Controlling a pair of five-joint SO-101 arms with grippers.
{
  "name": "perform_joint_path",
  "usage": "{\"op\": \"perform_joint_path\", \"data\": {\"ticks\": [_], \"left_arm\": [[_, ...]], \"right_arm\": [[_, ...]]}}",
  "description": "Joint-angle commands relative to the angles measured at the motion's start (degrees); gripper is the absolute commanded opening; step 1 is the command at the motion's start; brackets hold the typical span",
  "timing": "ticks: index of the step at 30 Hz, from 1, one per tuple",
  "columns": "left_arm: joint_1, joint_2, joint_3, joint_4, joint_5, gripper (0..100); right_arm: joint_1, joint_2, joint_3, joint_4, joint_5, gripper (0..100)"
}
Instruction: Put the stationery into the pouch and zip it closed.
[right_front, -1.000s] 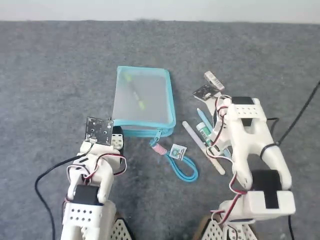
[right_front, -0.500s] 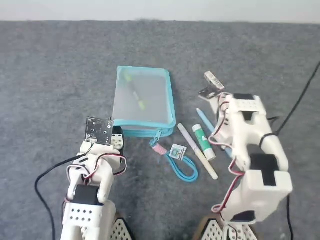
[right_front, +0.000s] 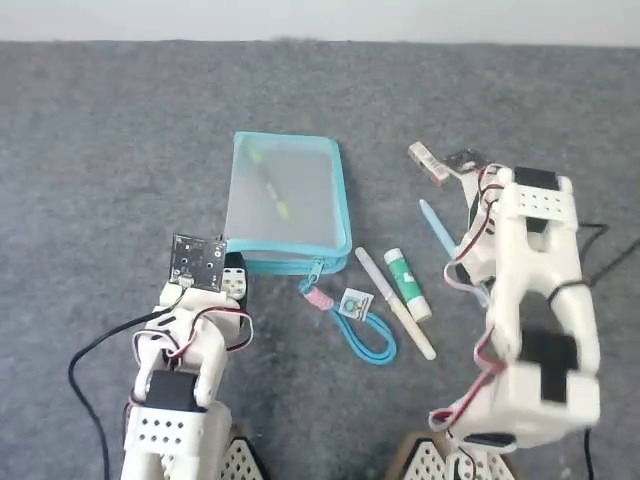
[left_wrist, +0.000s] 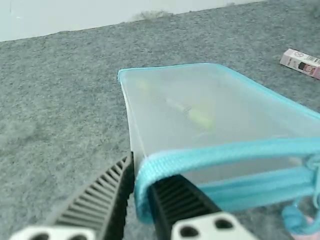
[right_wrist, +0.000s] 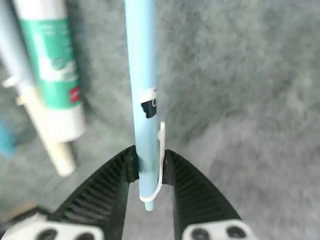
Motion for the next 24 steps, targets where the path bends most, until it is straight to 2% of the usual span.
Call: {"op": "perform_joint_path", "data": {"ticks": [1,8,10,16,24], "left_arm": [[-0.3,-0.4,-1.5,-1.7,-0.1,1],[-0.3,-0.4,-1.4,-1.4,0.1,1],[-0.3,-0.4,-1.4,-1.4,0.1,1],[-0.4,-0.4,-0.9,-1.4,0.1,1],[-0.4,-0.4,-0.9,-1.6,0.0,1]], "right_arm": [[-5.1,-14.7,-2.7,6.5,-1.6,0.8],[-21.1,-32.7,-2.6,18.4,-6.6,0.8],[-24.9,-35.6,-1.4,18.9,-8.4,0.8],[-33.3,-37.1,5.1,18.7,-9.7,0.8],[-41.6,-37.0,6.6,18.8,-12.0,0.8]]}}
